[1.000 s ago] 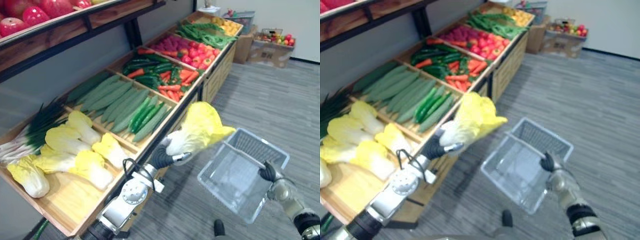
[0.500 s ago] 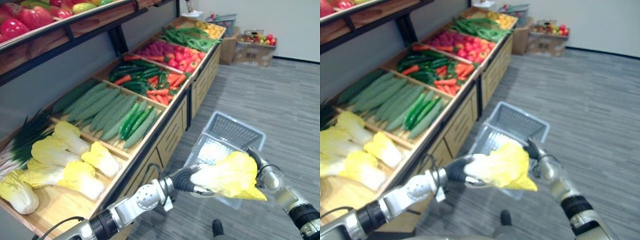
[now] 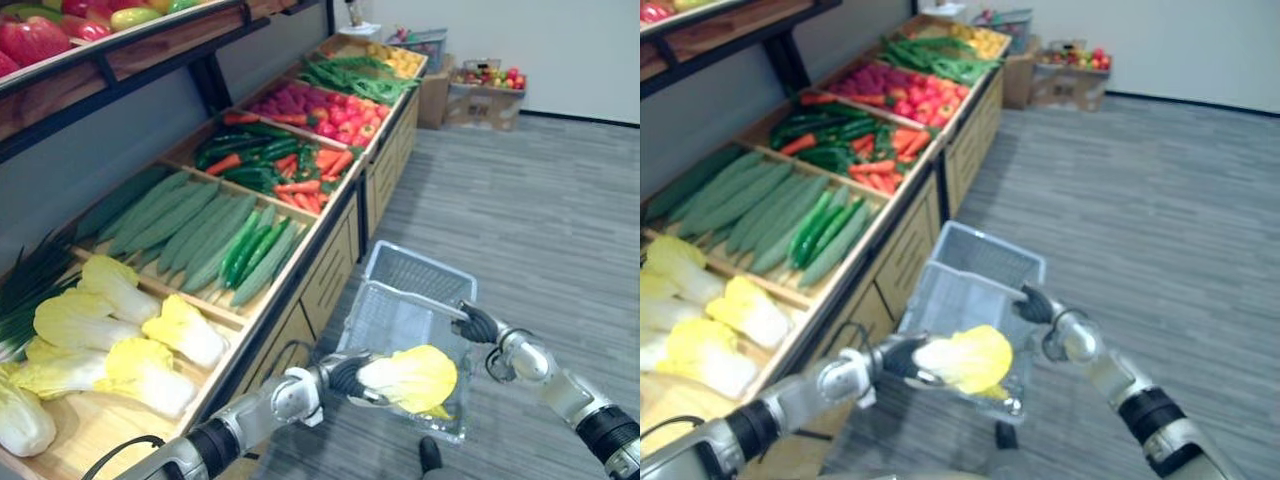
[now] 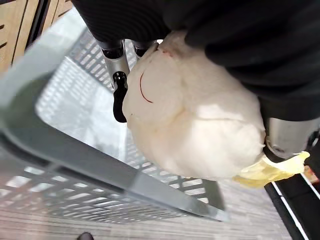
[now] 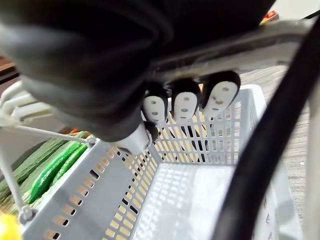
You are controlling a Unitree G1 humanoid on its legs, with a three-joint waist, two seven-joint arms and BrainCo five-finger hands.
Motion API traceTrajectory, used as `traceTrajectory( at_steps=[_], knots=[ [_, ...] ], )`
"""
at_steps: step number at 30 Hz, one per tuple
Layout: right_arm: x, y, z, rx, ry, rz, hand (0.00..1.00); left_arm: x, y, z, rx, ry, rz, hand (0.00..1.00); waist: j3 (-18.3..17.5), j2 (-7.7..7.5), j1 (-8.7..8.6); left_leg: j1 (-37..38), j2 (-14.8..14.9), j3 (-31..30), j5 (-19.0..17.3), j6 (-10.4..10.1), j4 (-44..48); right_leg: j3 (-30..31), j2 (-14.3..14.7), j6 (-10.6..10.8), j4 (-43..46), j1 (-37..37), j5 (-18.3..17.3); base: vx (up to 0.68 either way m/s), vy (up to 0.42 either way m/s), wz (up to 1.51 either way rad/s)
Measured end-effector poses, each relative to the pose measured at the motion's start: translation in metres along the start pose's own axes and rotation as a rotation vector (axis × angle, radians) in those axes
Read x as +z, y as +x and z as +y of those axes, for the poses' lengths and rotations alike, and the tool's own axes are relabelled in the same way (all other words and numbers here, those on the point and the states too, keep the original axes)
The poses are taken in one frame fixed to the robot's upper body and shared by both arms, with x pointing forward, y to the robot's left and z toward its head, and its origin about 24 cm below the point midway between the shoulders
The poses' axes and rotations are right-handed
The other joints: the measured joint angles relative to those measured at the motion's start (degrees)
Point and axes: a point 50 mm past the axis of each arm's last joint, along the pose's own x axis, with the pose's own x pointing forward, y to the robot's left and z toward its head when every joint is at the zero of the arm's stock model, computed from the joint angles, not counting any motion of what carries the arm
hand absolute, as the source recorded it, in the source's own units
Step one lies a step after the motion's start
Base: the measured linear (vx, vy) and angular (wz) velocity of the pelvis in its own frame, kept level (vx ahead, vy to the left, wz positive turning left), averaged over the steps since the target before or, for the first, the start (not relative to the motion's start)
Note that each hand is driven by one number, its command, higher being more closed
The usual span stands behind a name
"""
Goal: Pick vegetable in the basket
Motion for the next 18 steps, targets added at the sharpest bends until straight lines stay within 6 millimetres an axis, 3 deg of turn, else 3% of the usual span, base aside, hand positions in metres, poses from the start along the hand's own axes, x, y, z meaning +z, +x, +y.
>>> traceTrajectory(
  at_steps=[6,7,12,18],
  knots=[
    [0.006,-0.002,0.004,0.081,0.023,-0.038,1.00,-0.012,0.005,0.000,0.010,0.078,0.062,1.00,0.0,-0.44,-0.77,0.3,0.2,1.7,-0.1,-0.2,0.0,1.7,0.8,0.0,0.2,-1.0,0.0,-0.03,-0.024,-0.15],
    [0.008,-0.002,0.004,0.090,0.028,-0.046,1.00,-0.013,0.006,0.001,0.012,0.088,0.071,0.00,0.0,-0.46,-0.83,0.3,0.2,1.8,-0.1,-0.2,0.0,1.8,0.9,0.0,0.2,-1.0,0.0,-0.03,-0.022,-0.11],
    [0.015,-0.003,0.002,0.109,0.061,-0.091,1.00,-0.023,0.013,0.012,0.058,0.180,0.130,0.00,0.2,-0.70,-1.53,0.6,0.3,1.7,-0.2,-0.3,0.0,2.2,1.1,0.0,0.2,-1.0,0.0,-0.04,-0.019,-0.04],
    [0.017,-0.004,-0.002,0.112,0.064,-0.104,1.00,-0.028,0.018,0.011,0.063,0.197,0.164,0.00,0.5,-0.97,-2.15,0.6,0.2,1.7,-0.3,-0.3,0.0,2.4,1.2,0.0,0.0,-1.0,0.0,-0.05,-0.015,-0.01]
  ],
)
